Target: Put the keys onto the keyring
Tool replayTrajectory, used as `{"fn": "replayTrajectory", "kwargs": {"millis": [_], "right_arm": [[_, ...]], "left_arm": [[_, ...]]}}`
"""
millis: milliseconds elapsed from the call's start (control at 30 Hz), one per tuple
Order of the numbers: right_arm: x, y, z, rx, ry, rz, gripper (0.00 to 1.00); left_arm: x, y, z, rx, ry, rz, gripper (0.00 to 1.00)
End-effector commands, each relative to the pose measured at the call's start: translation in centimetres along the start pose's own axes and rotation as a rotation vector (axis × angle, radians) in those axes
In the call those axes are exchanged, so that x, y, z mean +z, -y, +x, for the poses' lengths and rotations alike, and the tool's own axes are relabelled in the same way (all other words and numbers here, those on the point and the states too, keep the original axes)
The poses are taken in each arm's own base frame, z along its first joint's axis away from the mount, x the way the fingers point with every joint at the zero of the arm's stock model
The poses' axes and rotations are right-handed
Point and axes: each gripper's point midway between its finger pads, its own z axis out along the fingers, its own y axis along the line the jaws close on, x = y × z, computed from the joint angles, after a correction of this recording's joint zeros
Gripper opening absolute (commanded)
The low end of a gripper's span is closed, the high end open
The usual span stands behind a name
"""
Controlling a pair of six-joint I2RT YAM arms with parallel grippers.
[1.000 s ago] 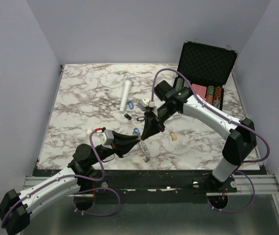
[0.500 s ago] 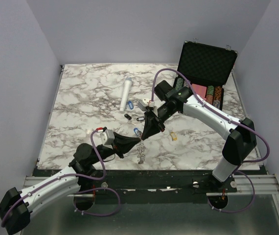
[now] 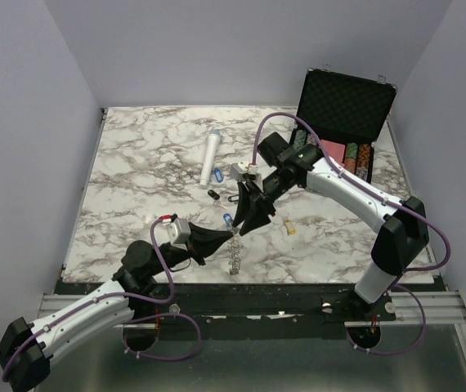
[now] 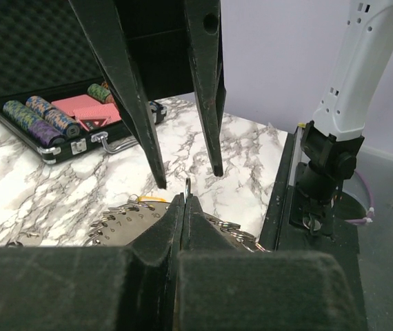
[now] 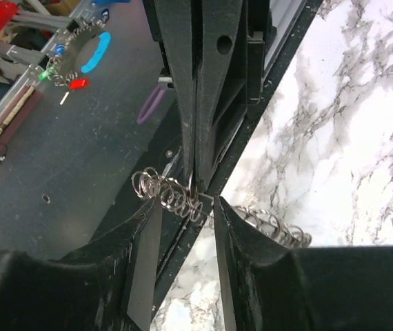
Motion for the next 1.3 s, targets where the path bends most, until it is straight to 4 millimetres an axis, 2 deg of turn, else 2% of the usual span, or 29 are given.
{"fn": "replayTrajectory", "kwargs": {"millis": [0, 100, 233, 333, 400, 500, 633, 767, 800, 900, 933, 1100, 1267], "right_arm": [[-1.7, 0.8, -1.2, -0.001, 0.045, 0.036, 0.47], [-3.8, 1.7, -0.7, 0.014, 0.033, 0.117, 0.51], [-7.7, 3.9, 1.9, 0.128, 0.019, 0.305, 0.55], [-11.0, 5.4, 6.1, 0.264, -0.008, 0.473, 0.56], [-12.4, 5.7, 9.1, 0.328, -0.067, 0.565, 0.57], [-13.3, 5.7, 13.4, 0.428, -0.164, 0.695, 0.57], [-15.6, 6.6, 16.8, 0.528, -0.241, 0.846, 0.57], [-17.3, 7.2, 19.8, 0.629, -0.324, 0.838, 0.56], [-18.0, 7.7, 19.6, 0.632, -0.328, 0.835, 0.56], [-17.8, 8.1, 20.6, 0.696, -0.36, 0.744, 0.54], [-17.6, 8.3, 20.7, 0.713, -0.356, 0.726, 0.54], [-17.4, 9.1, 21.7, 0.767, -0.368, 0.685, 0.51], [-15.9, 8.9, 22.8, 0.783, -0.43, 0.646, 0.51]], "left_arm": [[-0.4, -0.6, -0.5, 0.033, 0.033, -0.035, 0.0], [-0.5, -0.6, -0.9, 0.043, 0.045, -0.035, 0.0], [-0.4, -0.6, -1.8, 0.089, 0.024, -0.041, 0.0], [-0.4, -0.6, -2.7, 0.17, -0.028, -0.039, 0.0], [-0.5, -0.5, -3.2, 0.22, -0.058, -0.03, 0.0], [-0.5, -0.2, -3.9, 0.293, -0.105, -0.007, 0.0], [-0.7, -0.2, -3.9, 0.387, -0.172, 0.025, 0.0], [-1.0, -0.5, -2.8, 0.442, -0.205, 0.037, 0.0], [-1.1, -0.5, -2.6, 0.447, -0.218, 0.043, 0.0], [-1.2, -0.3, -2.6, 0.465, -0.227, 0.056, 0.0], [-1.4, -0.3, -2.1, 0.461, -0.249, 0.062, 0.0], [-1.5, -0.4, -1.7, 0.466, -0.275, 0.068, 0.0], [-1.5, -0.4, -1.4, 0.464, -0.287, 0.078, 0.0]]}}
